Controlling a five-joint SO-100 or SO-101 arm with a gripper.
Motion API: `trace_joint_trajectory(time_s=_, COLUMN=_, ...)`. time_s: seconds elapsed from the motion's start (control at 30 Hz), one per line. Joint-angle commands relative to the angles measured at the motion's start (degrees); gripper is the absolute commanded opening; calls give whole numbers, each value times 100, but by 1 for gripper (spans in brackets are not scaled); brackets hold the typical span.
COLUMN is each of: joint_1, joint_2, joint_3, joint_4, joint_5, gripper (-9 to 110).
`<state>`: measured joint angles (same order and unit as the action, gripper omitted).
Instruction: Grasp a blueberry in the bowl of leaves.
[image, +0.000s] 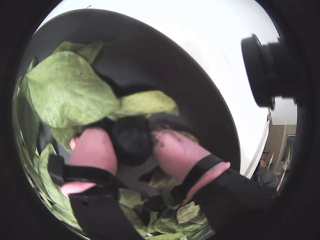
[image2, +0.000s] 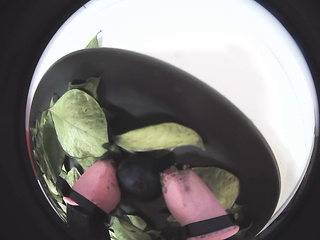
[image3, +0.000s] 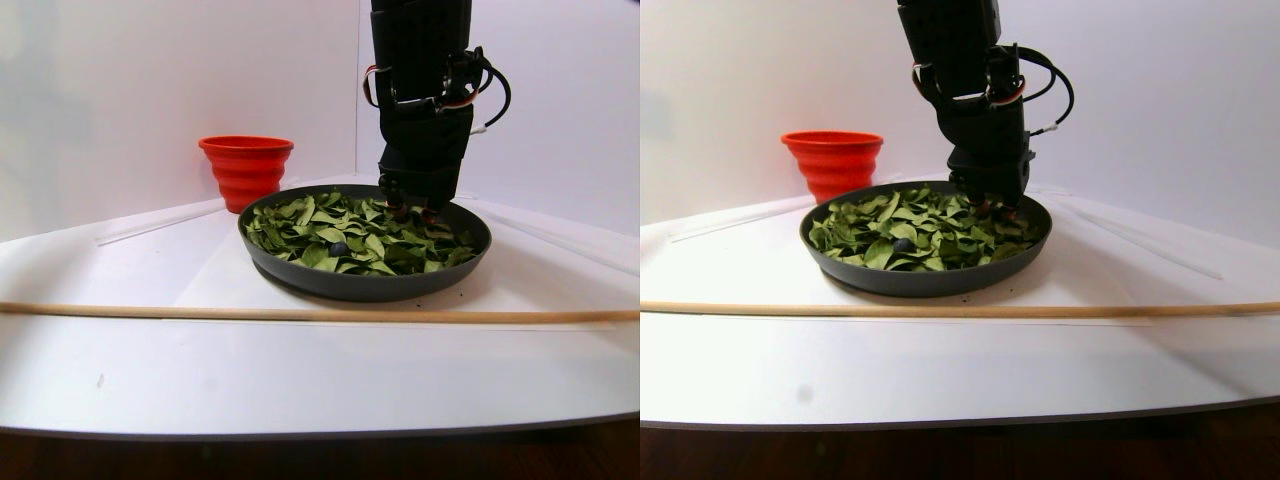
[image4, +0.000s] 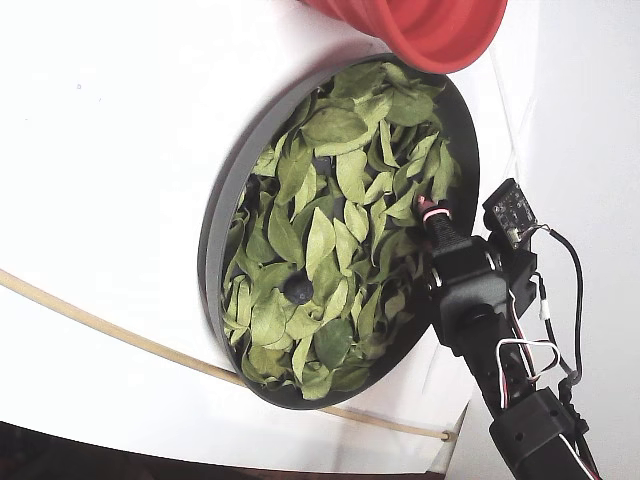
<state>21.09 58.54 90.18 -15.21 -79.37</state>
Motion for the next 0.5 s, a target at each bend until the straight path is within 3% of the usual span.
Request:
trace_joint_trajectory(time_s=0.0, joint_1=-9, joint_2=466, joint_3=18, joint_4=44, joint_5=-88, gripper=14)
trace_joint_trajectory(time_s=0.47, joint_1=-158, joint_2=949, joint_3=167, joint_4=53, joint_5=-255, gripper=14)
